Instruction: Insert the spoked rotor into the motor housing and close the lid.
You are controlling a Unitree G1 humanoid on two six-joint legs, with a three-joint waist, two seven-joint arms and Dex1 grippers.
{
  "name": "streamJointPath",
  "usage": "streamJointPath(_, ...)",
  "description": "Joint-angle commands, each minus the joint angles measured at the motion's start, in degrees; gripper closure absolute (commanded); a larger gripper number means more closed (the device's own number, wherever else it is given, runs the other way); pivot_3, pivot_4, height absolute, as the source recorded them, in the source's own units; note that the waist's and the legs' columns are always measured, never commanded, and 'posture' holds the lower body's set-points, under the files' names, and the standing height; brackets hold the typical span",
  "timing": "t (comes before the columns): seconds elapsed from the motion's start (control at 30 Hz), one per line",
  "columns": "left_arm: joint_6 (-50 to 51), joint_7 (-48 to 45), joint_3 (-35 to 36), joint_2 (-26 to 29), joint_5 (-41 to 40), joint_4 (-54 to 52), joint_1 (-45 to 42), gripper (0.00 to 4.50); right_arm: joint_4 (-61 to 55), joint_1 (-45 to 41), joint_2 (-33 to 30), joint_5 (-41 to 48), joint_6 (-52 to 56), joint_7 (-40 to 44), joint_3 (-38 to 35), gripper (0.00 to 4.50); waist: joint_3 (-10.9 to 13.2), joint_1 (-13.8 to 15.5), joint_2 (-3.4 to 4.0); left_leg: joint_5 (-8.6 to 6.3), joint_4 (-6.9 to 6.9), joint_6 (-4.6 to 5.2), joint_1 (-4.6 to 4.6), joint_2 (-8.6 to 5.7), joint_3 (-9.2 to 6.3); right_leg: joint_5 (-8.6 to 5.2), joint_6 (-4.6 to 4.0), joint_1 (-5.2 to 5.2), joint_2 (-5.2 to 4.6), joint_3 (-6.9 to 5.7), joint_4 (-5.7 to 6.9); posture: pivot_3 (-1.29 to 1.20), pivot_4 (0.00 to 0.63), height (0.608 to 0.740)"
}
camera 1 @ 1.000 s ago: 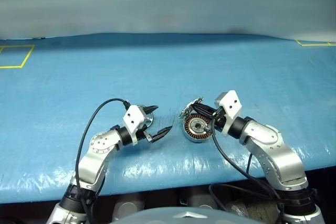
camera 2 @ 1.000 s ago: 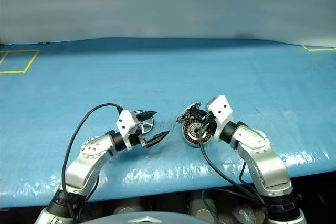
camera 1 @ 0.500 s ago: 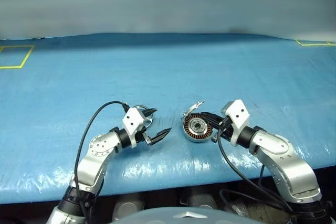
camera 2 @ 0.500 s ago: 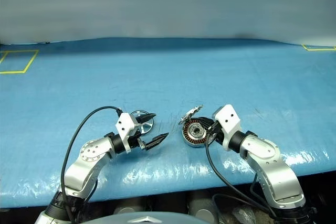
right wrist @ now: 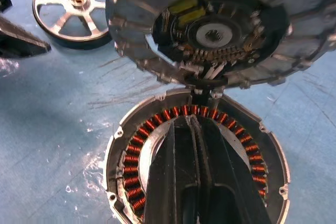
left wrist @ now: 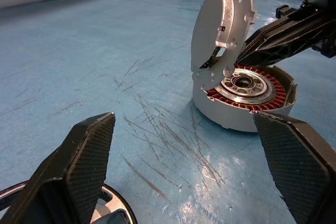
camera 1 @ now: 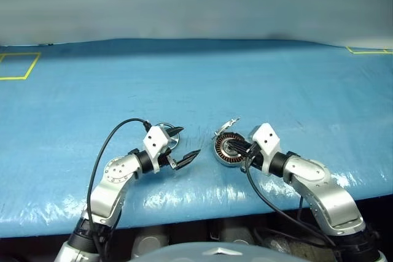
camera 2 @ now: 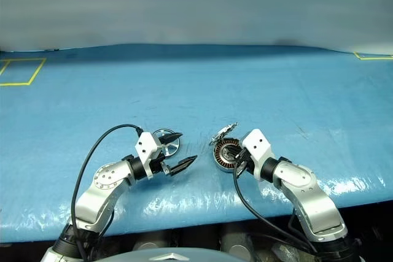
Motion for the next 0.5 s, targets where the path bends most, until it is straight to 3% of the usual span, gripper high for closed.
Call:
streamJointPath(0.03, -1.2, 0.1, -0.1, -0.1, 0.0, -2.4, -0.3, 0.0, 3.8, 0.5, -1.3, -4.3, -0.7, -1.1, 2.4, 4.45, 0.0, -0.1, -0.04, 0.0, 0.0, 0.0, 0.05, 0.0, 0.01, 0.0, 0.0, 0.03, 0.0, 0.01, 0.0, 0.0, 0.15, 0.74)
streamJointPath(0.23, -1.0, 0.3, 0.1, 0.2, 0.1, -2.8, 0.1, 0.0, 2.5, 1.3, -1.3, -1.5, 0.1, 1.0, 0.7, 4.45, -0.1, 0.0, -0.16, 0.0, 0.05, 0.0, 0.15, 0.05, -0.01, 0.0, 0.0, 0.12, 0.0, -0.02, 0.02, 0.0, 0.15, 0.74)
streamJointPath(0.4, -0.9, 0.2, 0.1, 0.2, -0.2, -2.9, -0.1, 0.0, -2.0, -0.9, 5.2, 10.0, 0.0, 2.1, -5.5, 4.45, -0.1, 0.0, -0.12, 0.0, 0.01, 0.0, 0.03, 0.04, -0.02, 0.0, 0.0, 0.02, 0.01, -0.02, 0.0, 0.0, 0.15, 0.74)
streamJointPath(0.5, -0.9, 0.0, 0.0, 0.1, -0.3, -2.7, -0.3, 0.0, -3.4, -2.0, 6.1, 12.1, -0.2, 1.9, -7.1, 4.45, 0.0, -0.1, -0.05, 0.0, -0.02, 0.0, 0.02, 0.04, 0.0, 0.0, 0.0, -0.01, 0.03, 0.01, 0.01, 0.0, 0.15, 0.74)
